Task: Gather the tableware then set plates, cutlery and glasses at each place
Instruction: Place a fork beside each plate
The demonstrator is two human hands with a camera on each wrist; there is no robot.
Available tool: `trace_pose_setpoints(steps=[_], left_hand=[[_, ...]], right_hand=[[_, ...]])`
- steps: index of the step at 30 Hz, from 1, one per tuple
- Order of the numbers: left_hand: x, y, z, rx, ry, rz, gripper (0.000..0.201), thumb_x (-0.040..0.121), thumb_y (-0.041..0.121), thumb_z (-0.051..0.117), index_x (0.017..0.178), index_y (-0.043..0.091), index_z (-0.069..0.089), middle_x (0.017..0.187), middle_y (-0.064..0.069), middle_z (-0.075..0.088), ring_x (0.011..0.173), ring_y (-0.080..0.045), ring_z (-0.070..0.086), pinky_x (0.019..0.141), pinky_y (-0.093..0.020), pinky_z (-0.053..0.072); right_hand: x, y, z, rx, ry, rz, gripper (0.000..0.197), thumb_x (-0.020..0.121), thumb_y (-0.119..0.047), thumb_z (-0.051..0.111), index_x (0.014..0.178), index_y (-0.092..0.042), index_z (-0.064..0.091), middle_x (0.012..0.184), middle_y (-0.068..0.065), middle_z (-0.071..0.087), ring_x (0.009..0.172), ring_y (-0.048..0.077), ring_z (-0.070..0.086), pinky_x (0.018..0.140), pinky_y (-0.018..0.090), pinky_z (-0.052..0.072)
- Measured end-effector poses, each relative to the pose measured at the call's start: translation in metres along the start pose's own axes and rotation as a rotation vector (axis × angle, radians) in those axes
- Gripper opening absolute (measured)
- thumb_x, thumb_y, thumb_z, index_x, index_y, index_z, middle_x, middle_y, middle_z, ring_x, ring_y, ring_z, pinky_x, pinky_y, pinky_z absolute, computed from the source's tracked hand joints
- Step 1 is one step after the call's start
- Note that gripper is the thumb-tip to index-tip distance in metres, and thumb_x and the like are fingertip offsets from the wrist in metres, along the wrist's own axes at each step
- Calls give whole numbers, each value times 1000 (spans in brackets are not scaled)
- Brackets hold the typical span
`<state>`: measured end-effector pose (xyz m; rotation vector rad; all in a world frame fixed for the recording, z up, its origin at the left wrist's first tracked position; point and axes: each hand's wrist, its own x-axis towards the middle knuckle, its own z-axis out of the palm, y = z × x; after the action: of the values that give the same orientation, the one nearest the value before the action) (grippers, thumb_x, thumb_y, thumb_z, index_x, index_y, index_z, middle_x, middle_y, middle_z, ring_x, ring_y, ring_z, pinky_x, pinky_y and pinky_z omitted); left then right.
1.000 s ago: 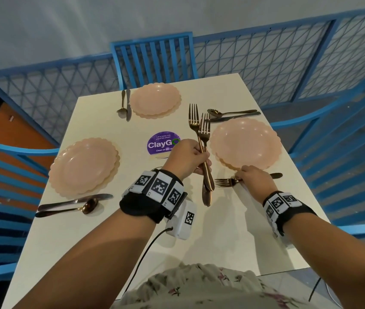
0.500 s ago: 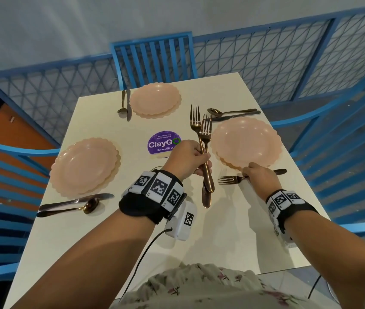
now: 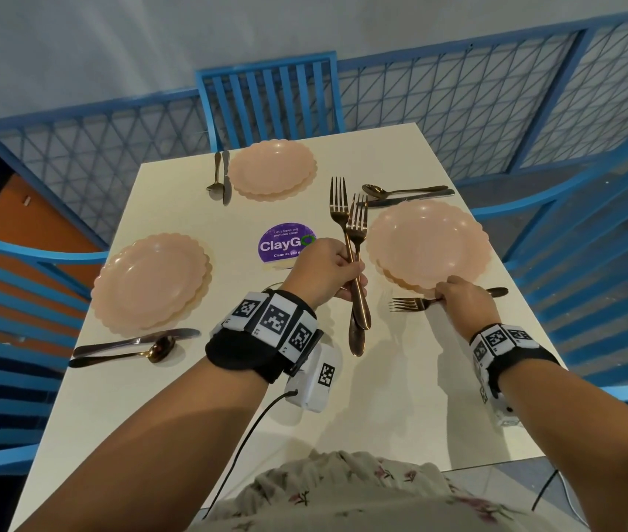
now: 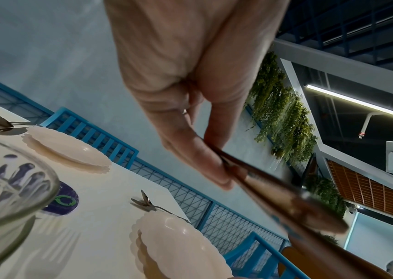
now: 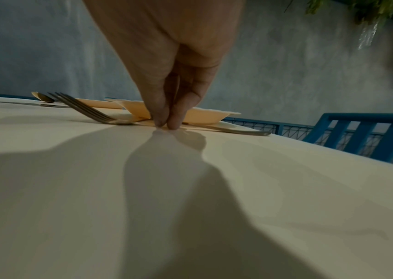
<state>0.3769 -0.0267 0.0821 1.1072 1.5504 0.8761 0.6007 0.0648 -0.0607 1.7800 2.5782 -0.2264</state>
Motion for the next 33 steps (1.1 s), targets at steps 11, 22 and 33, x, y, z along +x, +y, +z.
trace_pose_setpoints(steps=[11, 22, 33], left_hand=[[2, -1, 1, 2, -7, -5, 8, 92, 4, 53, 97, -1, 55, 74, -11, 65, 65, -21, 66, 64, -28, 58], [3, -1, 4, 6, -14, -8, 11, 92, 4, 53, 100, -3, 55, 73, -10, 65, 60, -16, 66, 54, -19, 57], [3, -1, 1, -15, -8, -13, 13, 92, 3, 53, 102, -5, 56, 73, -11, 65, 54, -12, 66, 54, -20, 57]], right_hand=[[-1, 2, -1, 17, 23, 2, 9, 88, -7, 58, 91, -5, 66, 84, 12, 58, 70, 31, 60, 60, 27, 38], [-2, 5, -3, -2, 46, 20, 8, 86, -7, 61, 86, -2, 66, 81, 14, 59, 66, 33, 60, 58, 27, 38], [-4, 1, -8, 3, 49, 31, 8, 87, -7, 59, 87, -1, 65, 84, 16, 60, 65, 31, 57, 58, 26, 33]])
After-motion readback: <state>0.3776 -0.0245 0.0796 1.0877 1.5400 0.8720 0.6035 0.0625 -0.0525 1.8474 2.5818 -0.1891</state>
